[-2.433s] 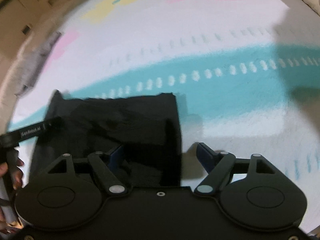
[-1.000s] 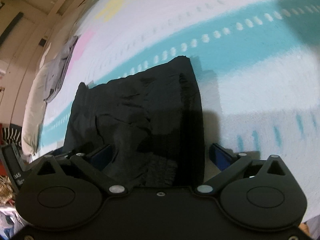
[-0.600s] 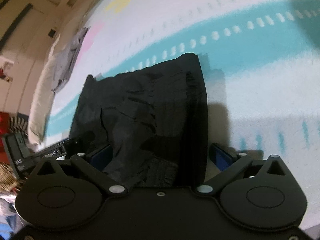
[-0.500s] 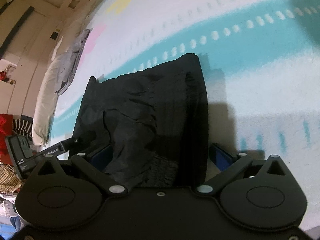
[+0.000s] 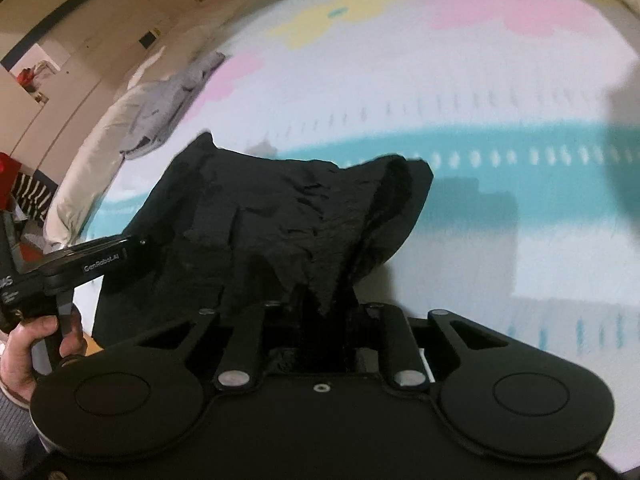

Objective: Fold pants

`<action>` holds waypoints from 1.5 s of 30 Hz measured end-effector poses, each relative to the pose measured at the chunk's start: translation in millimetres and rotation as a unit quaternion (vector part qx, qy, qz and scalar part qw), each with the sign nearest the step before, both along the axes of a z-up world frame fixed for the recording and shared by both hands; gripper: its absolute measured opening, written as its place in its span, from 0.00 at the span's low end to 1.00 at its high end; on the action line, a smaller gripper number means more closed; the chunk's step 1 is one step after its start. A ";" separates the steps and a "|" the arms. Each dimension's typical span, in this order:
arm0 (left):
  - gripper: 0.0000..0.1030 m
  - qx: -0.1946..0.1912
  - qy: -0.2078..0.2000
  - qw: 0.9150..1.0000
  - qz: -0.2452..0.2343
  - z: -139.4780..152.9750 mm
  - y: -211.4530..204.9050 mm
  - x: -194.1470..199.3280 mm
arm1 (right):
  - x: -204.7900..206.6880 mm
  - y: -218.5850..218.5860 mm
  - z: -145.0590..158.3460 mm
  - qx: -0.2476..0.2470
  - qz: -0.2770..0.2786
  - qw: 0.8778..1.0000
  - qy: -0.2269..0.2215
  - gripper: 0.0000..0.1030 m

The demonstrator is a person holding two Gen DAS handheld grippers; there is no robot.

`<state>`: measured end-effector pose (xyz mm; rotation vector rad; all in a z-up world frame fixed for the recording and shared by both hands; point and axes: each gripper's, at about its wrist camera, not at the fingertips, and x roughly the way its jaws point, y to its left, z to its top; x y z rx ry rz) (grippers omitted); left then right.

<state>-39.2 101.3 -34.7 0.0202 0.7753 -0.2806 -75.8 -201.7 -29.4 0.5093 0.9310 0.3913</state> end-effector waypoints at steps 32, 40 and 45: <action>0.50 0.088 0.014 0.990 0.109 11.0 -59.7 85.4 | 122.8 -12.6 16.8 -0.132 -0.104 0.985 0.032 0.99; 0.65 0.093 -0.026 0.990 0.099 43.6 -67.6 45.4 | 80.3 -0.9 50.2 -0.150 -0.097 0.984 0.023 0.99; 0.66 0.051 -0.006 0.994 0.099 47.1 -62.9 37.6 | 56.7 -5.7 64.0 -0.142 -0.110 0.984 0.007 0.99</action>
